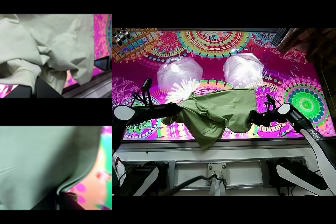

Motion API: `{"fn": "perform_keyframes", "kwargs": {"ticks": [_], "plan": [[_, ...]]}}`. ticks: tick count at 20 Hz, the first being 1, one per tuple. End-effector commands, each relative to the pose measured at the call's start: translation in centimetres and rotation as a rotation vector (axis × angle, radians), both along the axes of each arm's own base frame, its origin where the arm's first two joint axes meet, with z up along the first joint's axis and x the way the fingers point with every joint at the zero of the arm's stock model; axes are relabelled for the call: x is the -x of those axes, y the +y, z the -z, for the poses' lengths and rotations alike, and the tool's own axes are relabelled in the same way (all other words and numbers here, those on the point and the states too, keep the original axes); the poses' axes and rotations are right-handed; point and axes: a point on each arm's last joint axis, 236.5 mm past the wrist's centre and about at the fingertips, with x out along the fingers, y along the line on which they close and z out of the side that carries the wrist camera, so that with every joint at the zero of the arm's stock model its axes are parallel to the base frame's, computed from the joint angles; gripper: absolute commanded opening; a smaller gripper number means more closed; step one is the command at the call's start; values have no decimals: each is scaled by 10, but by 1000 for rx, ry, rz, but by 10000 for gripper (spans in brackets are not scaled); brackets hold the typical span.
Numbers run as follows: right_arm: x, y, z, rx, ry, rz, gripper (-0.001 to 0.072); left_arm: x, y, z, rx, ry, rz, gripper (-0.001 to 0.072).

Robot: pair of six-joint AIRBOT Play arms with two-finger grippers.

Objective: Fold the clothes and pants, and hang the long-sleeved shirts on hangers.

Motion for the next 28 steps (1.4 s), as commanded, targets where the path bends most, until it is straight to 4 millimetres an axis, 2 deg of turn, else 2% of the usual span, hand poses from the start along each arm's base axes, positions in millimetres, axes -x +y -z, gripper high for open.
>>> {"fn": "perform_keyframes", "kwargs": {"ticks": [1,2,3,5,7,8,9,11,14,16,19,21,22,24,26,28], "plan": [[-37,2,-53,-18,-190,25,20,-17,1,-47,2,-123,-5,7],[-52,-5,-83,-22,-281,51,20,-26,5,-79,2,-202,-17,7],[-67,-14,-119,-24,-380,82,20,-36,11,-118,-1,-301,-38,6],[-87,-36,-206,-17,-609,143,20,-45,31,-206,-15,-514,-101,6],[-87,-57,-297,7,-831,188,20,-37,52,-289,-37,-720,-175,6],[-81,-62,-333,17,-917,199,20,-27,60,-326,-50,-810,-205,6],[-72,-65,-368,24,-996,204,20,-16,65,-354,-60,-881,-227,6],[-51,-62,-422,33,-1118,188,21,10,67,-399,-75,-1004,-253,5],[-22,-59,-480,60,-1257,167,21,56,72,-453,-88,-1198,-315,5],[-3,-65,-504,129,-1323,160,21,88,83,-478,-151,-1320,-380,5],[22,-69,-520,209,-1365,146,21,123,94,-493,-274,-1418,-438,5],[30,-70,-520,228,-1360,137,21,125,98,-487,-326,-1403,-439,5],[30,-69,-515,226,-1338,135,21,118,97,-479,-337,-1370,-425,5],[23,-70,-493,243,-1251,106,21,90,92,-447,-325,-1228,-360,5],[9,-77,-461,276,-1141,84,21,50,81,-394,-297,-1009,-248,6],[-18,-87,-416,295,-1014,81,21,10,68,-331,-239,-756,-126,6]]}}
